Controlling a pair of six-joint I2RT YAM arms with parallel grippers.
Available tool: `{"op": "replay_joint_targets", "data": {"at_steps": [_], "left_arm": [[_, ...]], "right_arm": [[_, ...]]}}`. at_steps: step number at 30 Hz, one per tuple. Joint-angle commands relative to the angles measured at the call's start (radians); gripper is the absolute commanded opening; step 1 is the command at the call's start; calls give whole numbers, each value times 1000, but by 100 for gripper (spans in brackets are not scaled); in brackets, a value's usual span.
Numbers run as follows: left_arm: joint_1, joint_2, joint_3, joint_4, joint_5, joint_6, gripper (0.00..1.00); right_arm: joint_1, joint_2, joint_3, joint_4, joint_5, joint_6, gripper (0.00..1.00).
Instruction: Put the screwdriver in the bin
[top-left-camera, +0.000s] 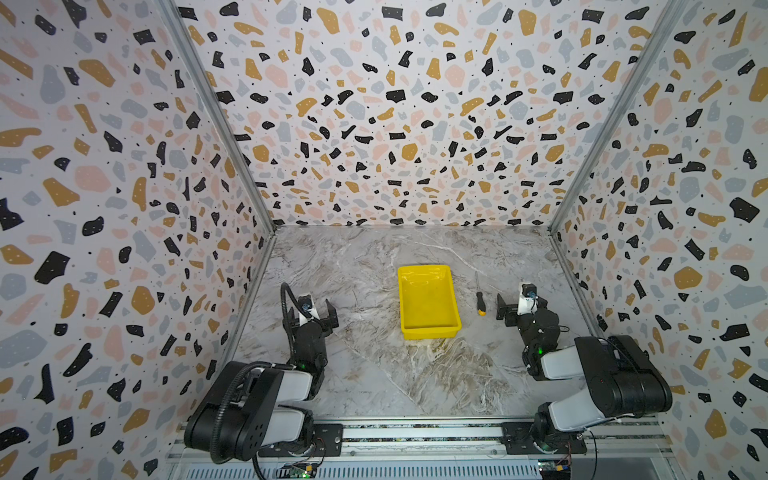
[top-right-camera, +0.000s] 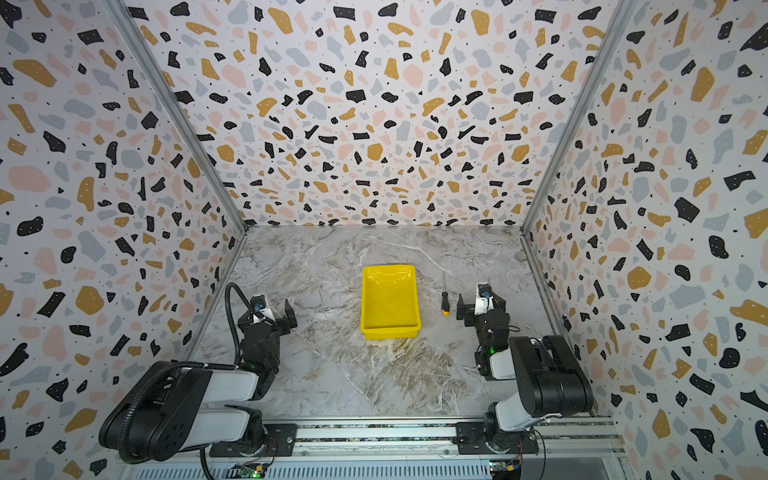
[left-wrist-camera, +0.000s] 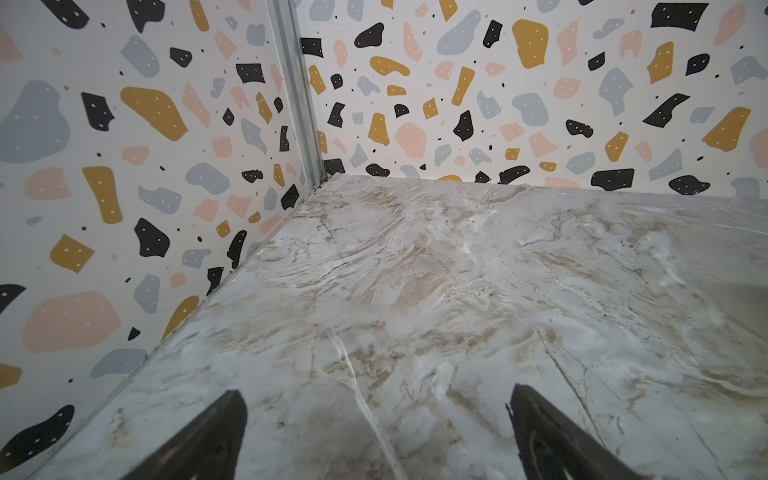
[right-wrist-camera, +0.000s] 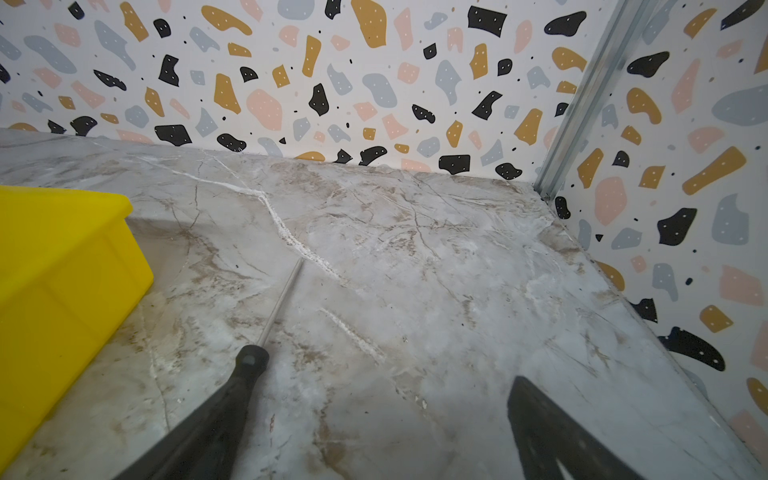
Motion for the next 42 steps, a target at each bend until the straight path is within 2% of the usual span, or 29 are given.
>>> {"op": "replay_joint_targets", "data": {"at_steps": [1, 14, 15, 17, 19, 21, 23, 25, 26, 27, 29, 30, 31, 32, 34, 37, 42], "left_arm": [[3, -10, 13, 58, 2, 9, 100], [3, -18, 11, 65, 3, 9, 100], [3, -40, 24, 31, 9, 11, 100], [3, -122, 86, -172, 13, 10, 100], [1, -217, 224, -477, -10, -34, 100], [-5, -288, 317, -711, -11, -81, 100], [-7, -355, 371, -859, 21, -145, 100], [-7, -431, 393, -992, 84, -247, 100], [-8, -467, 390, -1036, 107, -307, 100], [-8, -502, 372, -1073, 149, -350, 100], [-8, -553, 303, -1048, 295, -317, 100], [-8, -572, 251, -1019, 354, -304, 100], [-7, -585, 212, -976, 353, -347, 100], [-7, -592, 213, -986, 343, -358, 100], [-8, -600, 220, -1026, 330, -364, 100], [-8, -599, 204, -1039, 252, -413, 100], [-8, -575, 216, -1046, 237, -414, 100]], "right_arm": [[4, -14, 13, 13, 2, 2, 99], [1, -13, 13, 13, 1, 2, 99], [2, -16, 11, 13, 0, 1, 99], [17, -26, -6, 46, 24, -9, 99], [77, -117, -38, 46, 152, -28, 99], [157, -271, -1, -179, 313, -22, 99], [199, -407, 74, -446, 321, 3, 99], [246, -523, 143, -691, 362, 84, 99], [258, -558, 178, -808, 403, 170, 99], [258, -591, 211, -957, 444, 321, 99], [249, -630, 219, -1225, 542, 656, 99], [225, -644, 185, -1250, 520, 706, 99], [176, -654, 138, -1190, 410, 642, 99], [152, -657, 91, -1145, 349, 639, 99], [130, -651, 19, -1060, 292, 659, 99], [129, -617, 12, -999, 264, 633, 99], [149, -512, 76, -1048, 277, 629, 99]]}}
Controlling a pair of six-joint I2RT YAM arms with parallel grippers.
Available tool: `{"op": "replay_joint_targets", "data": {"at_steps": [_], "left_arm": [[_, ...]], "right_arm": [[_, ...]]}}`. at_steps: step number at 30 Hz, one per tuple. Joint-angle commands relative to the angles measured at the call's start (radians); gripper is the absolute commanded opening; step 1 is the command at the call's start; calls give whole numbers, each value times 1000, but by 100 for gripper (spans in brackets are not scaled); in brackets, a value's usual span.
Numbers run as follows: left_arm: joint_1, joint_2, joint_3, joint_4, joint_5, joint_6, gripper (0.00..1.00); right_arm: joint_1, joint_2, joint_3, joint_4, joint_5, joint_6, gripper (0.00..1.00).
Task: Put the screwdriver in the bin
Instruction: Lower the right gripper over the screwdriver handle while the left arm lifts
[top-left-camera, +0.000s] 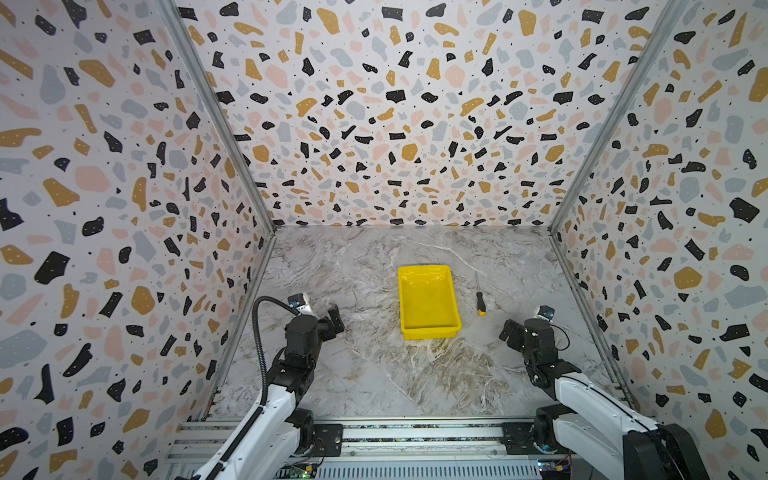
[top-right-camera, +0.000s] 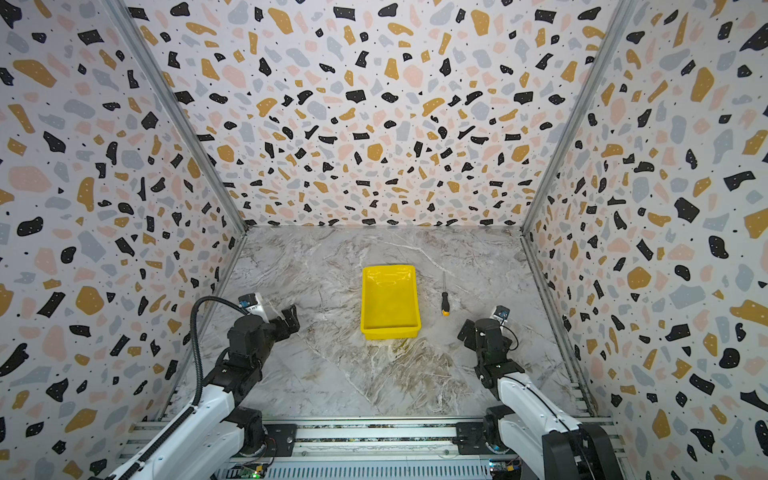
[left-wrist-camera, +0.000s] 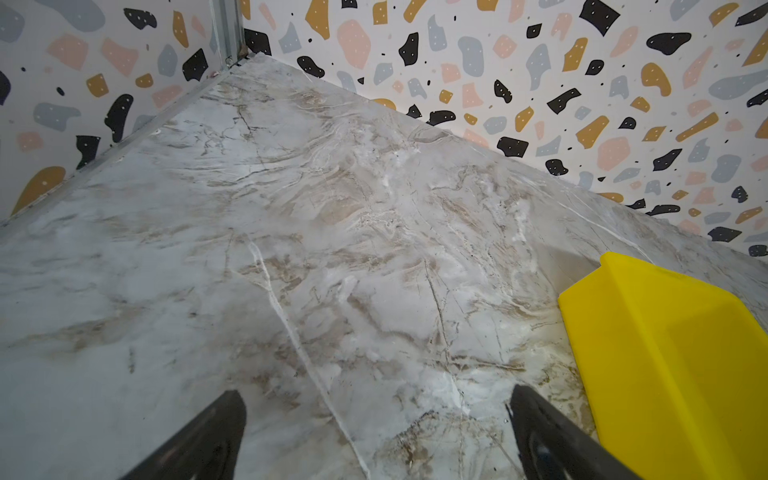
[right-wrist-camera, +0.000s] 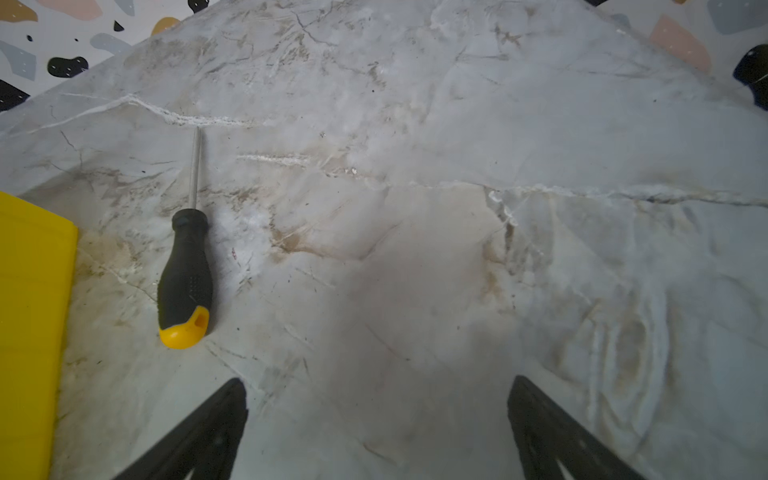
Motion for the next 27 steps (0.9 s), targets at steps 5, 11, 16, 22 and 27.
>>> {"op": "replay_joint_targets", "data": {"at_steps": [5, 11, 16, 22, 27], "left_arm": [[-1, -4, 34, -63, -106, -53, 100], [-1, -27, 19, -130, -238, -142, 100], [-1, -15, 33, -192, -328, -198, 100], [-2, -16, 22, -168, -292, -189, 100], [-2, -38, 13, -167, -296, -192, 100]], "right_arm": [[37, 6, 55, 6, 4, 11, 99], [100, -14, 79, -9, 15, -18, 100], [90, 180, 320, -162, -101, -48, 99], [44, 580, 750, -525, -349, -121, 63], [57, 693, 838, -598, -347, -133, 59]]}}
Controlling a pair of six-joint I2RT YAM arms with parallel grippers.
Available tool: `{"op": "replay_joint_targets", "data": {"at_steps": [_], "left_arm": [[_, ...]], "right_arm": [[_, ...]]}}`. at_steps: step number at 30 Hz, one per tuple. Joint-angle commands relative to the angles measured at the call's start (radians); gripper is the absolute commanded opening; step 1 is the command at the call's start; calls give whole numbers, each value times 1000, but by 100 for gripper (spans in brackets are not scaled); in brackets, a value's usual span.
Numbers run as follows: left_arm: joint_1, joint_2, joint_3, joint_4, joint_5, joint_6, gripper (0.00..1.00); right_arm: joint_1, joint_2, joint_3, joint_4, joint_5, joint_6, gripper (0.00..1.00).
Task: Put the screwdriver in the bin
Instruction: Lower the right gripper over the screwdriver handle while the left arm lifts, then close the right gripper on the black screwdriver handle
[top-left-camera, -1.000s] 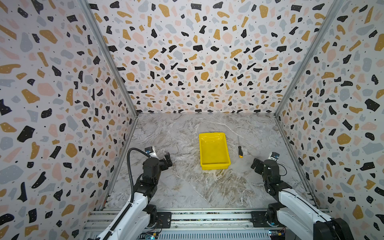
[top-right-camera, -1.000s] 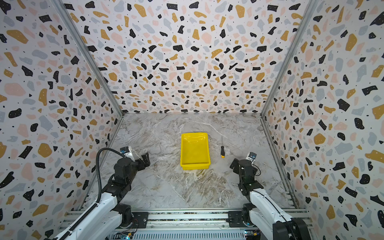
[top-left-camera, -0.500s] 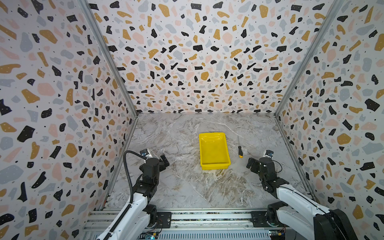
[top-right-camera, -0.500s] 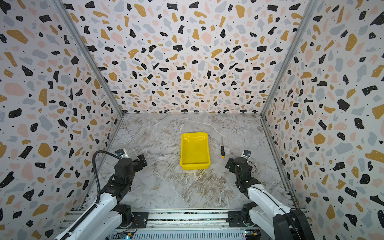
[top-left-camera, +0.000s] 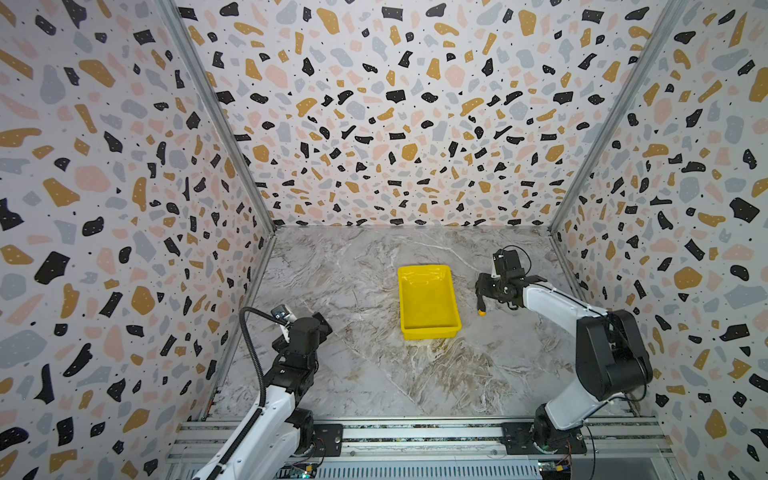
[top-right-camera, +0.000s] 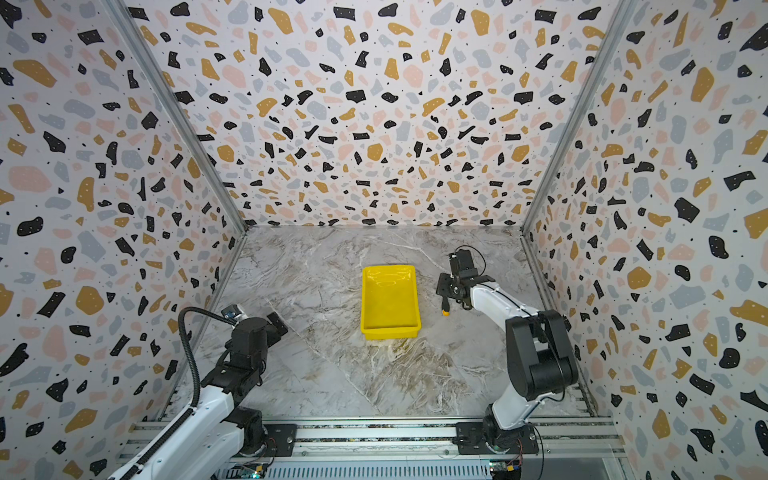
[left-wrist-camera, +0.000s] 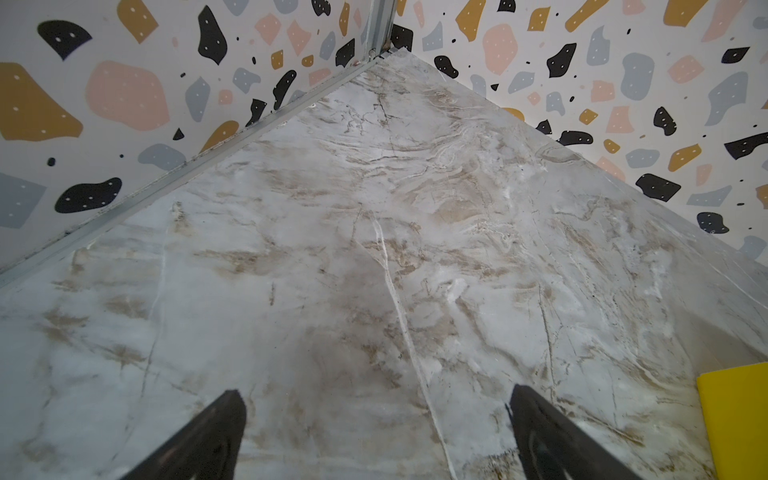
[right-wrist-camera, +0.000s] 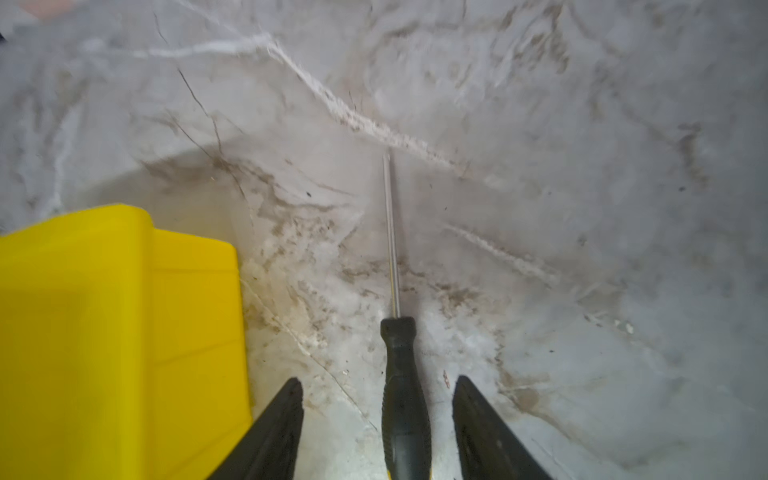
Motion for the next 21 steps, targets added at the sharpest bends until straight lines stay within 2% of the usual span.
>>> {"op": "replay_joint_targets", "data": {"at_steps": [1, 21], "left_arm": [[-2, -21, 8, 2, -21, -7, 100], [0, -26, 3, 11, -18, -8, 100]], "right_arm": [[6, 12, 12, -172, -41, -24, 59], [9, 58, 22, -158, -26, -31, 50]]}}
